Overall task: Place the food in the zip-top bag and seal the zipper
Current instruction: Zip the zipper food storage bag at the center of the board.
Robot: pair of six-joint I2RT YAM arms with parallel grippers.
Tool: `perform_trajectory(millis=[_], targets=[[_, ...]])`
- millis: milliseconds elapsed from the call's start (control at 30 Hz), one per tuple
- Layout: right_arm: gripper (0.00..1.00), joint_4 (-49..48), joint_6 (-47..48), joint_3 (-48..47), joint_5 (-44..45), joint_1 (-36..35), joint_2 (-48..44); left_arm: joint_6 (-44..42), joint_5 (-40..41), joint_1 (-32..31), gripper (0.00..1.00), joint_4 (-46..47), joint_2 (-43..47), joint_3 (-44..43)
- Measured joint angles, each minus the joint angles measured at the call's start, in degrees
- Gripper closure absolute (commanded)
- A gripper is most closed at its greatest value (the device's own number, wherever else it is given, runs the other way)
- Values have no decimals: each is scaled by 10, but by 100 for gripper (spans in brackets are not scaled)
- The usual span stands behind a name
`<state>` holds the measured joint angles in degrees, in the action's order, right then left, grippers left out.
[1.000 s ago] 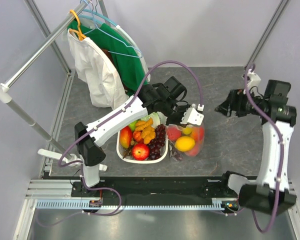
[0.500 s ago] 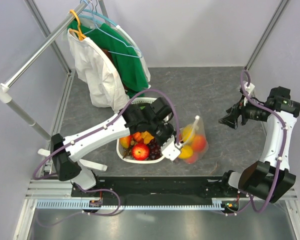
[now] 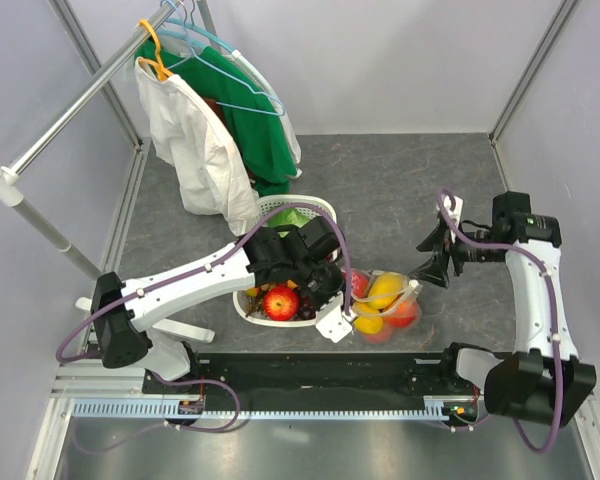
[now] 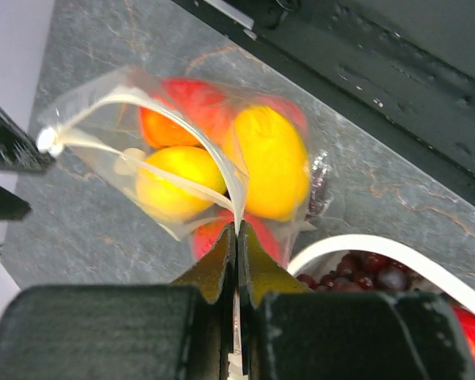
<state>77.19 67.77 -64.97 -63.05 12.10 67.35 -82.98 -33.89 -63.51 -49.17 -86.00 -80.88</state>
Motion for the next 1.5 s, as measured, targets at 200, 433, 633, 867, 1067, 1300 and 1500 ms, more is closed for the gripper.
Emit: perform_trajectory(millis=[200, 433, 633, 867, 1067, 1300, 1500], targets=[[13, 6, -9, 22, 31, 0, -61, 2, 10, 0, 98, 8, 25, 51], [11, -2, -35, -14, 51, 1, -6, 21, 20, 2, 98, 30, 48, 103], [17, -1, -28, -9, 60, -14, -57, 54, 22, 24, 98, 52, 50, 119], [22, 1, -20, 30, 60, -50, -101, 66, 20, 38, 98, 69, 50, 125], [22, 0, -7, 40, 63, -60, -89, 67, 21, 38, 98, 76, 50, 132], [18, 0, 21, 46, 109, -60, -86, 67, 20, 39, 98, 78, 50, 137], [18, 0, 41, 46, 130, -64, -138, 67, 19, 39, 98, 78, 50, 137]])
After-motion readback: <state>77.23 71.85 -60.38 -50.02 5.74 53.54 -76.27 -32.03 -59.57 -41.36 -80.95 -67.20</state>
